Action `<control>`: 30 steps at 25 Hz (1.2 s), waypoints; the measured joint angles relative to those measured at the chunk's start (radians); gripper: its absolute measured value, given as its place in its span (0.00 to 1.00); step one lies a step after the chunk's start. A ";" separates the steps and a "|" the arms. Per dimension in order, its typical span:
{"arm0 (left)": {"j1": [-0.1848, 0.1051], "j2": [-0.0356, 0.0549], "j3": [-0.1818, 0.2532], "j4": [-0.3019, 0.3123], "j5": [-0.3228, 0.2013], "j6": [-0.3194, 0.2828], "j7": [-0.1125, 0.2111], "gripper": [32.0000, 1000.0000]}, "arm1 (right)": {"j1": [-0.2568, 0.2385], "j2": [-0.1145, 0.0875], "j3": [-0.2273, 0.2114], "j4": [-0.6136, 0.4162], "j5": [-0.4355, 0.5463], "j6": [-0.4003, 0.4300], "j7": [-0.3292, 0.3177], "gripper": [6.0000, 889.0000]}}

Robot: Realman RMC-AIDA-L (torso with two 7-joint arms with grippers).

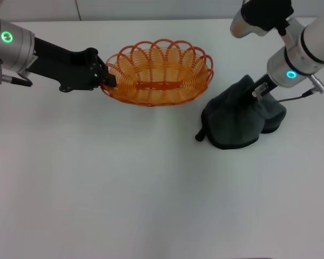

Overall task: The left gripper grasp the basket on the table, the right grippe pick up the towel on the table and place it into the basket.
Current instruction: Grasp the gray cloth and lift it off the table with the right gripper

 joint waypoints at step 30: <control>0.034 0.0124 -0.003 -0.001 0.000 -0.004 -0.004 0.06 | -0.016 -0.115 0.097 -0.320 0.049 -0.531 0.014 0.09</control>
